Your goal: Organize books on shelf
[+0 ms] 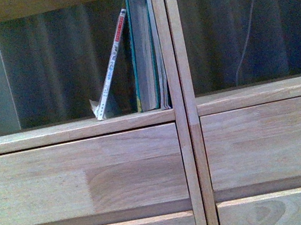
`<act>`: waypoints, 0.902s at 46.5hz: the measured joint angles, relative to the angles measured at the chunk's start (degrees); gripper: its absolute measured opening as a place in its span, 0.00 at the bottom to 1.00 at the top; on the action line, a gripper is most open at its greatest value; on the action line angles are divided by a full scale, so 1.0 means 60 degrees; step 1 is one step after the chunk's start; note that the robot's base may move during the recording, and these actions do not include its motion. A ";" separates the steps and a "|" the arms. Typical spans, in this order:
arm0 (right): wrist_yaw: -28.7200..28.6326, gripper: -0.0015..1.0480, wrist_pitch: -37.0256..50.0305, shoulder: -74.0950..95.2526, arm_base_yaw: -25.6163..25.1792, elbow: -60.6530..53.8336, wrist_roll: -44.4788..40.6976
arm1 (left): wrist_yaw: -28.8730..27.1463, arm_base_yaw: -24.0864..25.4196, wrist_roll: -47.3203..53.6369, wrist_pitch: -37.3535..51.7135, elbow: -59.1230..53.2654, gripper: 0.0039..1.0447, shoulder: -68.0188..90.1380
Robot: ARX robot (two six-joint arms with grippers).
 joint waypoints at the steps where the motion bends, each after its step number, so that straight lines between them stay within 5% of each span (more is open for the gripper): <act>1: -0.0007 0.03 0.0018 -0.0036 0.0000 -0.0066 0.0000 | 0.0080 0.0011 0.0004 -0.0004 -0.0066 0.02 -0.0087; 42: -0.0018 0.03 0.0248 -0.1053 -0.0011 -0.1169 -0.0036 | 0.0095 0.0033 0.0022 -0.1934 -0.1158 0.02 -0.3158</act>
